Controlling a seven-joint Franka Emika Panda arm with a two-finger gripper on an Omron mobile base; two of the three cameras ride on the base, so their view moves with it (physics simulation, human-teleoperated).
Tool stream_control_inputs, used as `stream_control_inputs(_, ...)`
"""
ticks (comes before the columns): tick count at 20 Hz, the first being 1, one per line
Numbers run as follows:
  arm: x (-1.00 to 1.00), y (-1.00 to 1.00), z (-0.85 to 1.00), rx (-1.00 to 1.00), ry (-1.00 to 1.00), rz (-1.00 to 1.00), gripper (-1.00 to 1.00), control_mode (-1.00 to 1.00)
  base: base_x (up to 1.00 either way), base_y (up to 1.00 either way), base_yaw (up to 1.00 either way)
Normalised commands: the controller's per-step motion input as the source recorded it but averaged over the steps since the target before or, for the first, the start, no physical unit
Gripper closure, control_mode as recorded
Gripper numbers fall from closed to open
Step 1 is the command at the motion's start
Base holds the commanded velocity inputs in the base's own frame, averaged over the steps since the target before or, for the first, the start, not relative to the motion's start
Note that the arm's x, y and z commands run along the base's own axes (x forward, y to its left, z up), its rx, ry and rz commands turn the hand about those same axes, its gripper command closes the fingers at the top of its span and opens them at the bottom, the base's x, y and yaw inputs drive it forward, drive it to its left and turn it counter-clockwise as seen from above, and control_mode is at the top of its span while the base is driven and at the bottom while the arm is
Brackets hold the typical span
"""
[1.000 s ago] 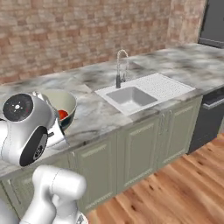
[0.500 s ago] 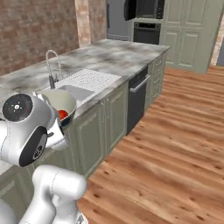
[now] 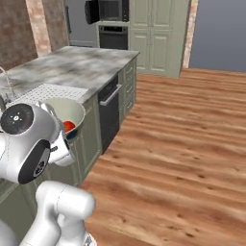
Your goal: Place the bowl containing the tomato and shrimp in the microwave. Close the microwave door and press the start button to microwave the meal.
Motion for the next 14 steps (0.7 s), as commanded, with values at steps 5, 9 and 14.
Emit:
stream_control_inputs(5, 0.0, 0.0, 0.0, 0.0, 0.0, 0.0, 1.0, 1.0, 0.8, -0.57, -0.23)
stream_control_inputs(9, 0.0, 0.0, 0.0, 0.0, 0.0, 0.0, 1.0, 1.0, 1.0, -0.4, -0.25)
stream_control_inputs(14, 0.0, 0.0, 0.0, 0.0, 0.0, 0.0, 1.0, 1.0, 1.0, -0.12, -0.25)
